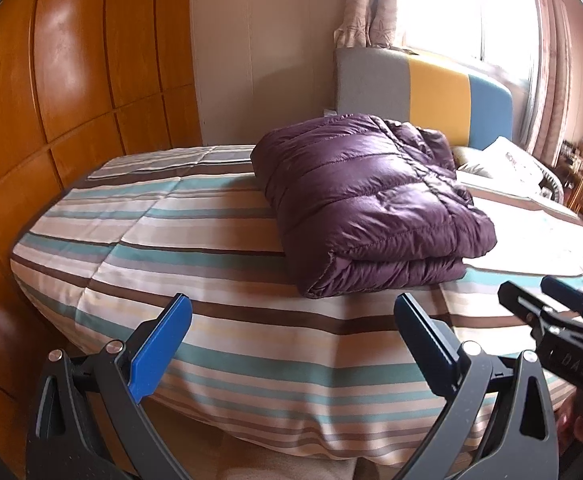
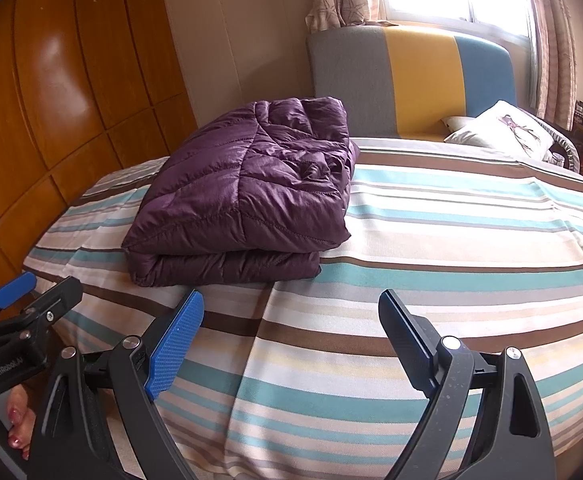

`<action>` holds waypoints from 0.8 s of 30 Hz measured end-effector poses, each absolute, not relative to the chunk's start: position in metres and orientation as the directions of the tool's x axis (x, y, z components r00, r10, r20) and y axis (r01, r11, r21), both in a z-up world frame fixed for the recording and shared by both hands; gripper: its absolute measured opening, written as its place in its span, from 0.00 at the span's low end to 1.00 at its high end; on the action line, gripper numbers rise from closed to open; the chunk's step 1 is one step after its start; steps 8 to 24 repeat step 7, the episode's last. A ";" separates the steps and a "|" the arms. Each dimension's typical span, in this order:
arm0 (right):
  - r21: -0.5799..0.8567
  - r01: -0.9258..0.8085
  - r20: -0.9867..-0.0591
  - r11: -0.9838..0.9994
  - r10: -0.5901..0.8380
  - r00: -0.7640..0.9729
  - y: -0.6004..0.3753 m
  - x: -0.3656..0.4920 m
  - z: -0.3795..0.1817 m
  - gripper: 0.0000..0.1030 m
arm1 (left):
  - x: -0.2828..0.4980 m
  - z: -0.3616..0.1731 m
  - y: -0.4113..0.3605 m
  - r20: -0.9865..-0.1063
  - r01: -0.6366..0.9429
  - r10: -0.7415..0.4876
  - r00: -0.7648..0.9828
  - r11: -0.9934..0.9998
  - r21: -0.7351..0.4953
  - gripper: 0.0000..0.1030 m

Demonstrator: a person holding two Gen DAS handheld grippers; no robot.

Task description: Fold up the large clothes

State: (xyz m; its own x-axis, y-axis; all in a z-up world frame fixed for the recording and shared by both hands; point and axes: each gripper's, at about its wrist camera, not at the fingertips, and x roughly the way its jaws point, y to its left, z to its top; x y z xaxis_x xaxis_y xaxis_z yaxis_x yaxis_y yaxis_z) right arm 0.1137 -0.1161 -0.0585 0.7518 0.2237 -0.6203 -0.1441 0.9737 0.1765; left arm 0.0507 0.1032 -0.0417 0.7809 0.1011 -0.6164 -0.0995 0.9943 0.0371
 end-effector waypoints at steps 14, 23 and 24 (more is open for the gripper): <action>0.182 -0.109 -0.647 0.977 0.202 0.735 -0.132 0.133 -0.068 0.86 | 0.072 -0.053 0.110 -0.673 -0.119 0.109 0.732 0.992 0.031 0.98; 0.182 -0.109 -0.647 0.977 0.202 0.735 -0.132 0.133 -0.068 0.86 | 0.072 -0.053 0.110 -0.673 -0.119 0.109 0.732 0.992 0.031 0.98; 0.182 -0.109 -0.647 0.977 0.202 0.735 -0.132 0.133 -0.068 0.86 | 0.072 -0.053 0.110 -0.673 -0.119 0.109 0.732 0.992 0.031 0.98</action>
